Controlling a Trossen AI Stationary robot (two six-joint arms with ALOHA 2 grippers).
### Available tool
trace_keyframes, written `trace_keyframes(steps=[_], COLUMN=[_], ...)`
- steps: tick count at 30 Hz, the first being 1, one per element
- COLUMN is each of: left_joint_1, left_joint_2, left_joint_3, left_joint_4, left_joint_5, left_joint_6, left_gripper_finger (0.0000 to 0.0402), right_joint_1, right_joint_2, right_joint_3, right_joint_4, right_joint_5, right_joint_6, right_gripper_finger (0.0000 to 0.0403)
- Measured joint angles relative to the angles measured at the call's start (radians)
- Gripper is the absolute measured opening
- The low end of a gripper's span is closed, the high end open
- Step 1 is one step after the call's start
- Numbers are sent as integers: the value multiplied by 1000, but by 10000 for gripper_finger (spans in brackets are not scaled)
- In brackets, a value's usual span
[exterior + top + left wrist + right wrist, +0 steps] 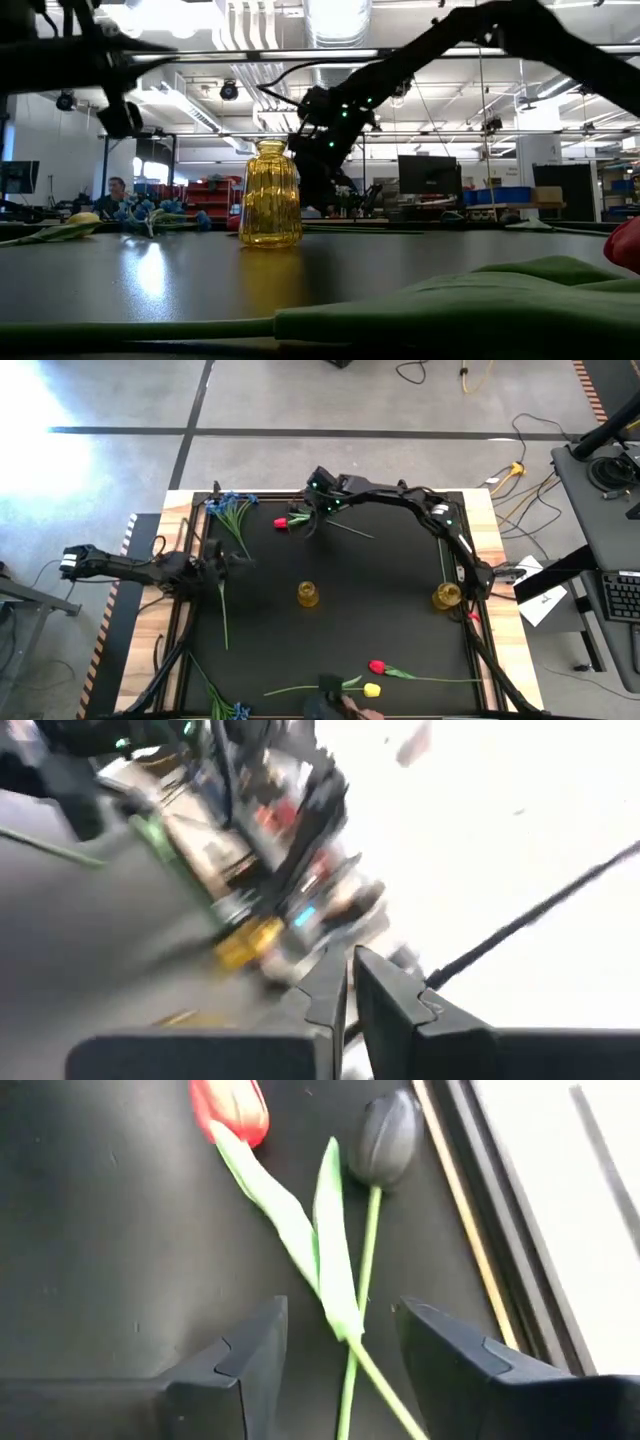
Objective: Sort flowers into vase by color
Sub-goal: Put the top red flower into the left yellow vase
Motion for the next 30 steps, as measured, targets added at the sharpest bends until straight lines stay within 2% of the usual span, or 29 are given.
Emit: trace_keyframes(steps=[4, 9, 13, 15, 18, 21, 23, 26, 30], left_joint_1=[0, 0, 0, 4, 11, 25, 36, 65, 107], left_joint_2=[0, 3, 9, 12, 25, 59, 84, 120, 170], left_joint_3=[0, 1, 70, 155, 326, 497, 578, 645, 661], left_joint_4=[107, 138, 110, 30, -262, -627, -788, -882, -862], left_joint_5=[-98, -96, -130, -145, -205, -317, -372, -400, -375], left_joint_6=[42, 132, 296, 412, 526, 571, 577, 585, 591], left_gripper_finger=[13, 13, 13, 13, 13, 13, 13, 15, 33], right_joint_1=[-20, -21, -17, -13, -9, -4, -2, 0, 7], right_joint_2=[110, 182, 205, 201, 178, 119, 73, 30, -20], right_joint_3=[126, 241, 279, 281, 283, 283, 281, 277, 272], right_joint_4=[-104, -217, -261, -262, -276, -282, -289, -325, -376], right_joint_5=[-40, -42, -41, -39, -40, -41, -46, -52, -92], right_joint_6=[1, -19, -2, 7, 12, 19, 20, 34, 76], right_gripper_finger=[168, 142, 102, 75, 28, 17, 17, 17, 16])
